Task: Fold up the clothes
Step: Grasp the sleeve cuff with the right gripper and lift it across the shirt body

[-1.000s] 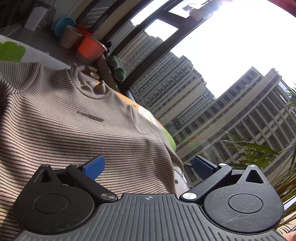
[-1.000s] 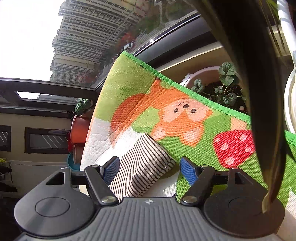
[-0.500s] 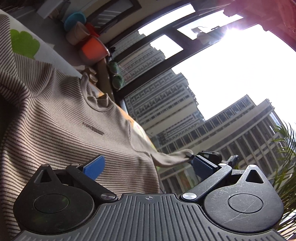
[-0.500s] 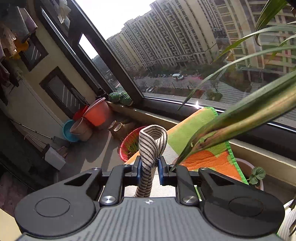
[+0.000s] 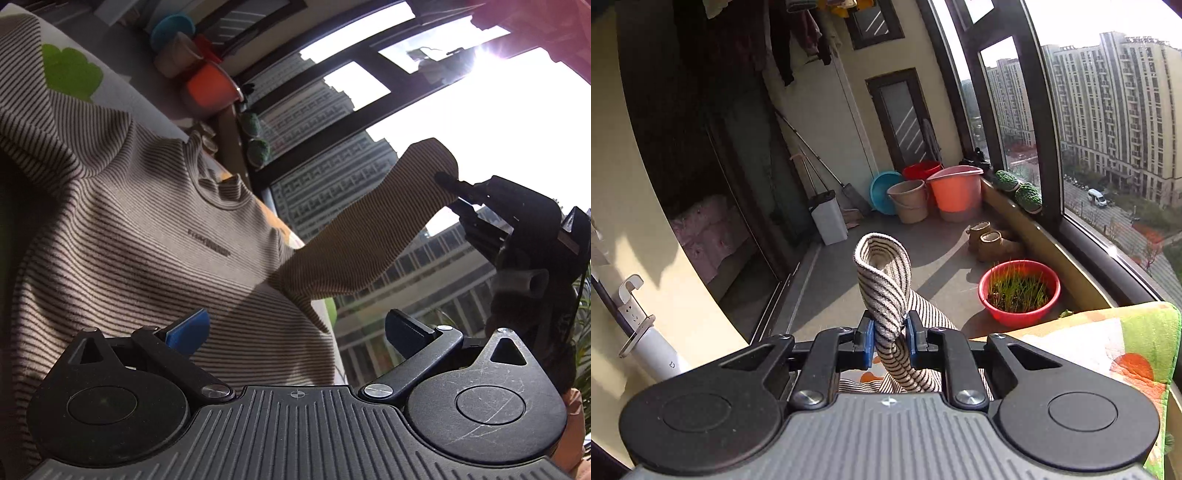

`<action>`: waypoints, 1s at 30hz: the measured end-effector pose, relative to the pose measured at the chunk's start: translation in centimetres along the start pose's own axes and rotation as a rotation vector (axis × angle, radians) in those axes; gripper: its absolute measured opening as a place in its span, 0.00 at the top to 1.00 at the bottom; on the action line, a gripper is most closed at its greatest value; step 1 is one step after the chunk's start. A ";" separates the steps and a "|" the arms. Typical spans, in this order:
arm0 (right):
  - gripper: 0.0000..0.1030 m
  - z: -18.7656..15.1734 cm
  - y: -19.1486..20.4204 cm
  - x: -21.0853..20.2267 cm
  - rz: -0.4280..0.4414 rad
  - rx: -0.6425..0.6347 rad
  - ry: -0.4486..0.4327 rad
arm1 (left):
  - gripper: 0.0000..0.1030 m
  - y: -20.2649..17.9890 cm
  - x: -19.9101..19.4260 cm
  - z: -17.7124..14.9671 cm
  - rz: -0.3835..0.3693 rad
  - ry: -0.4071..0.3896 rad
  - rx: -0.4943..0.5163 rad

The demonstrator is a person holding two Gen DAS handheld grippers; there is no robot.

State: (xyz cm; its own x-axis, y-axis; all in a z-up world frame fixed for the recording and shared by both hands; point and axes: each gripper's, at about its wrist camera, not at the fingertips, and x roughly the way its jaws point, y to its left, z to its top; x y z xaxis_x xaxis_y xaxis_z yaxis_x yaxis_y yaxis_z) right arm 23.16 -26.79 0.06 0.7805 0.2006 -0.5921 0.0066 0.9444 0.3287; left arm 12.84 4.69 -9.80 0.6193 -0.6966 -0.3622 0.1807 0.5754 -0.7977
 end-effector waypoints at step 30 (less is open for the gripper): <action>0.61 -3.3 11.1 2.7 0.241 -0.129 0.299 | 0.00 0.3 -1.3 -0.7 0.243 0.055 0.080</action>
State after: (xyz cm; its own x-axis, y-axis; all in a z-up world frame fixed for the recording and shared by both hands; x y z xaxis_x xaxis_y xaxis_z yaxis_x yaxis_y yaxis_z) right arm 23.31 -14.95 -0.33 0.5340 0.4690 -0.7035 -0.2478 0.8823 0.4001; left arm 11.55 5.50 -9.86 0.6099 -0.5548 -0.5658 0.0933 0.7593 -0.6440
